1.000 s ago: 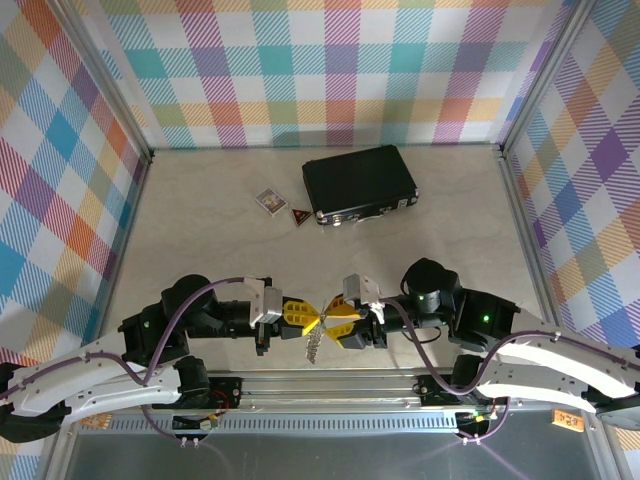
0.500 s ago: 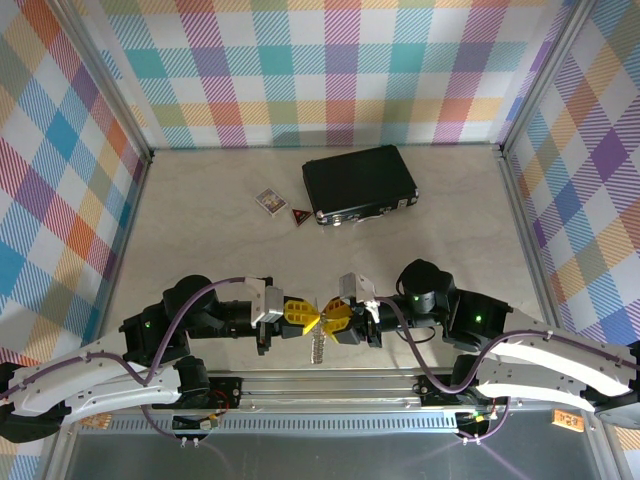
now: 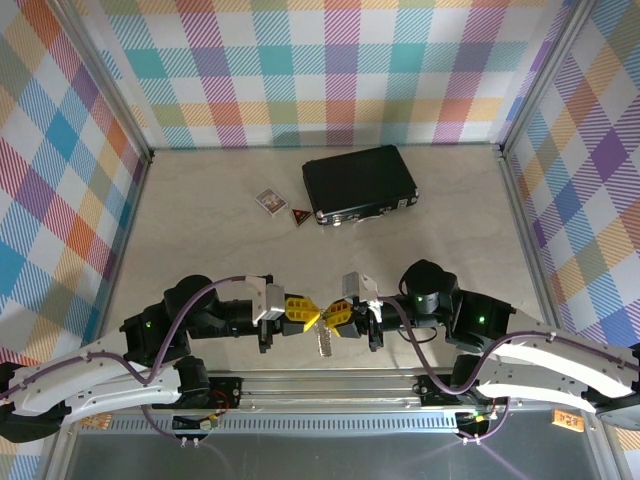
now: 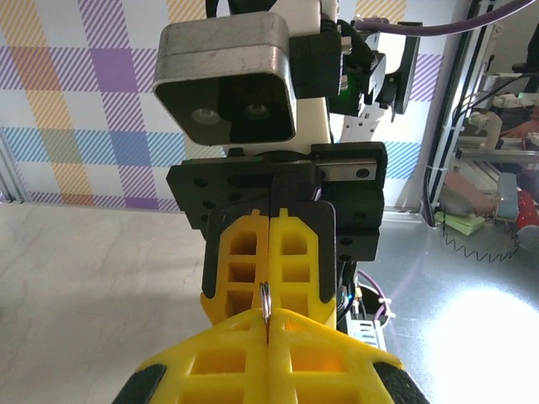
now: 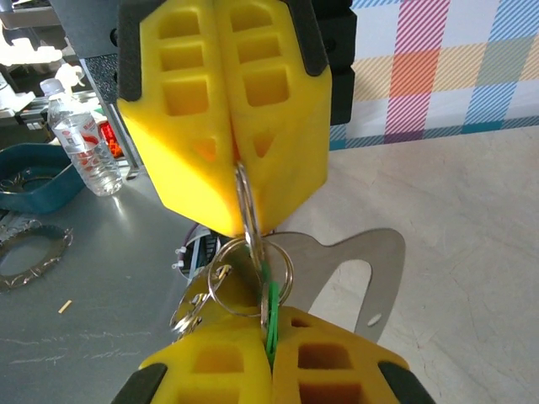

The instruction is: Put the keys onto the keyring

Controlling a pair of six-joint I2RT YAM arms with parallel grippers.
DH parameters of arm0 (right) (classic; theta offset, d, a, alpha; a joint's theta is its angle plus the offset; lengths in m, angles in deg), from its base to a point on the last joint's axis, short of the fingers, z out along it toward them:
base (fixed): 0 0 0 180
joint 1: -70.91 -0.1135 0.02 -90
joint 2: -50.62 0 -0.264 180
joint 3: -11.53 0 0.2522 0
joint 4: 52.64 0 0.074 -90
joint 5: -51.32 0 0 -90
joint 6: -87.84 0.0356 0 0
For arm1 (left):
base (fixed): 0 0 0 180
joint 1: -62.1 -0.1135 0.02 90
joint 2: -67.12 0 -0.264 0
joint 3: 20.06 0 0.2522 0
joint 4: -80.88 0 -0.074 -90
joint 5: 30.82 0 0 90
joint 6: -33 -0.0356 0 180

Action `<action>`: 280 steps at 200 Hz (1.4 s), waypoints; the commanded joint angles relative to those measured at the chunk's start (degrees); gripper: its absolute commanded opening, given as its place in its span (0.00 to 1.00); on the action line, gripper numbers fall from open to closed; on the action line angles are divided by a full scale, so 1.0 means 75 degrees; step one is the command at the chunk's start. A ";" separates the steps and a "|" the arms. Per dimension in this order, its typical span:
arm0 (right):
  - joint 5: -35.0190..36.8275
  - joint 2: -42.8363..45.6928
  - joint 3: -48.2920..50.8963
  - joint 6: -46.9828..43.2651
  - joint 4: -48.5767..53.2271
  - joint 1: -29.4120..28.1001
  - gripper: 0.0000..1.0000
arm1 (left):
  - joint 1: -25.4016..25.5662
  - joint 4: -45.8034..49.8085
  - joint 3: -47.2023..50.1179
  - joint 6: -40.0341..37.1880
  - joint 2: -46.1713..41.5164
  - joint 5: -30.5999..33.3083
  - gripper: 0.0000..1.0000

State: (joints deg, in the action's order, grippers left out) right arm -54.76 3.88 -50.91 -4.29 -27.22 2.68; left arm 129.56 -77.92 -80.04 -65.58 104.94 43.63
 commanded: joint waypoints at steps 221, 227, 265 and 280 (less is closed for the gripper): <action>0.0398 0.0607 -0.0038 -0.0234 0.0085 -0.0044 0.00 | 0.0005 0.0997 -0.0178 -0.0460 0.0256 0.0421 0.00; 0.0398 0.0601 -0.0030 -0.0241 0.0079 -0.0041 0.00 | 0.0005 0.0980 -0.0162 -0.0459 0.0295 0.0401 0.00; 0.0386 0.0549 -0.0071 -0.0262 0.0190 -0.0044 0.00 | 0.0005 0.0668 -0.0050 -0.0363 0.0593 0.0217 0.00; 0.0397 0.0592 -0.0094 -0.0266 0.0273 -0.0039 0.00 | -0.0002 0.0616 -0.0038 -0.0344 0.0633 0.0164 0.00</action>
State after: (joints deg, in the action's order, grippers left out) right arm -51.15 7.29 -50.91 -5.62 -23.37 2.66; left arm 129.56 -72.21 -80.19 -68.22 109.29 45.71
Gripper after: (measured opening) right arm 0.051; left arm 0.049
